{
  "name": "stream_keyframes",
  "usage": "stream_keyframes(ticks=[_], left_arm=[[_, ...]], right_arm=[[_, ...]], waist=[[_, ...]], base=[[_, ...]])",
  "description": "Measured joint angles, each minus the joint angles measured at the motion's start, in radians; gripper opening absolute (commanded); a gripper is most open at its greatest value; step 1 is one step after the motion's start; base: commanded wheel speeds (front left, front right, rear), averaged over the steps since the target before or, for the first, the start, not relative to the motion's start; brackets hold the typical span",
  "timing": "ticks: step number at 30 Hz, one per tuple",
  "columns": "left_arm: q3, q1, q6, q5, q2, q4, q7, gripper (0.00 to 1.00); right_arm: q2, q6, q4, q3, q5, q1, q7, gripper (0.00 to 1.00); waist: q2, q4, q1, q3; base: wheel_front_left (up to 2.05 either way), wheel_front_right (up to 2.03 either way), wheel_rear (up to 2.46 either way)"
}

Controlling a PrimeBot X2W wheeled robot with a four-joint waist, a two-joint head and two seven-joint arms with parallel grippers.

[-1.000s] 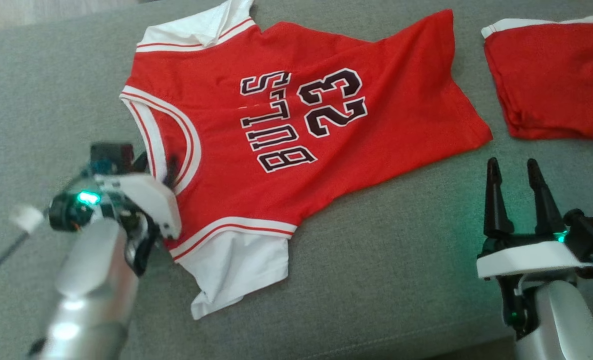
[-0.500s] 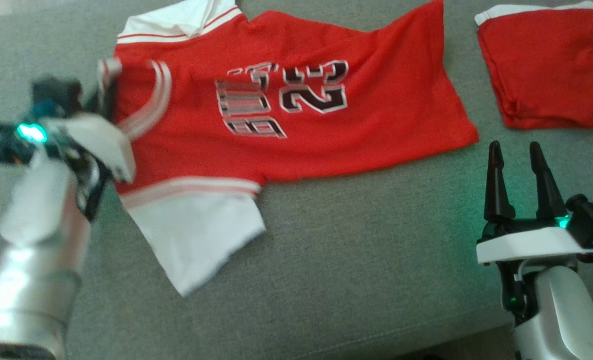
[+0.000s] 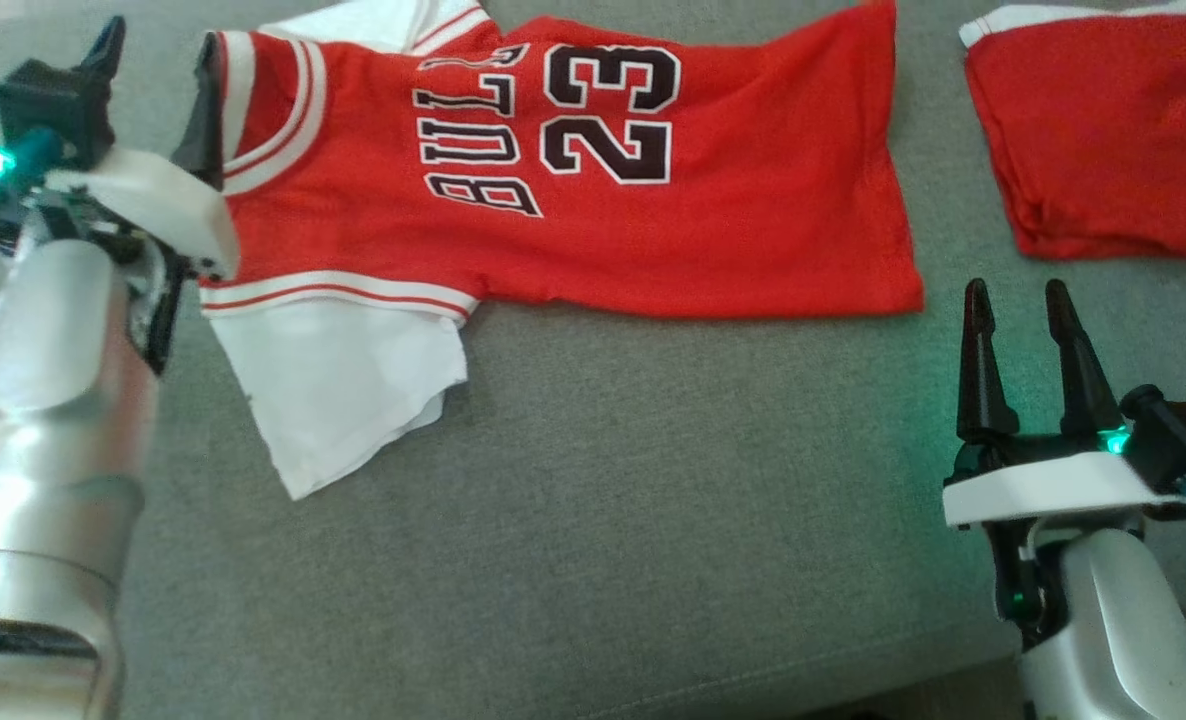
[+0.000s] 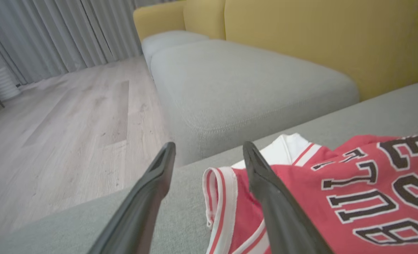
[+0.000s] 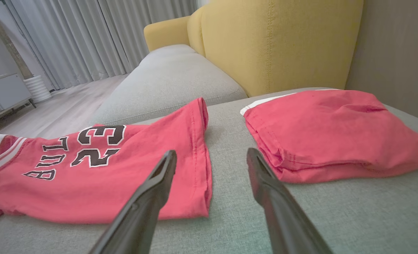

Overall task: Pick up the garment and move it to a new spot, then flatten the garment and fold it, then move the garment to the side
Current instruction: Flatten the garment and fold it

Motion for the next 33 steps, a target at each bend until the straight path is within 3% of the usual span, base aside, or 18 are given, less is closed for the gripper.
stream_keyframes(ticks=[3,9,20,28,33], left_arm=[[-0.001,0.021,0.036,-0.003,-0.033,-0.013,-0.100,1.00],[-0.003,0.185,0.073,-0.010,-0.099,-0.112,-0.147,1.00],[0.043,0.634,0.168,-0.026,-0.162,-0.573,-0.150,1.00],[0.043,0.822,0.176,-0.002,-0.180,-0.695,-0.151,1.00],[0.024,0.796,0.136,0.014,-0.178,-0.655,-0.147,1.00]], right_arm=[[0.000,0.000,0.002,-0.008,-0.003,0.000,0.000,1.00],[0.000,0.000,0.002,-0.030,-0.040,0.006,0.000,1.00],[-0.001,0.000,0.015,-0.064,-0.085,0.026,0.000,1.00],[0.000,0.000,0.031,-0.041,-0.043,0.088,0.000,1.00],[0.000,0.000,0.027,-0.022,-0.043,0.087,0.000,1.00]], waist=[[0.0000,0.021,-0.0001,-0.022],[0.0000,0.086,-0.0002,-0.078],[0.0000,0.217,-0.0003,-0.191],[0.0000,0.238,-0.0002,-0.231],[0.0000,0.225,-0.0001,-0.217]], base=[[0.00,0.00,0.00],[0.00,0.00,0.00],[0.00,0.00,0.00],[0.00,0.00,0.00],[0.00,0.00,0.00]])
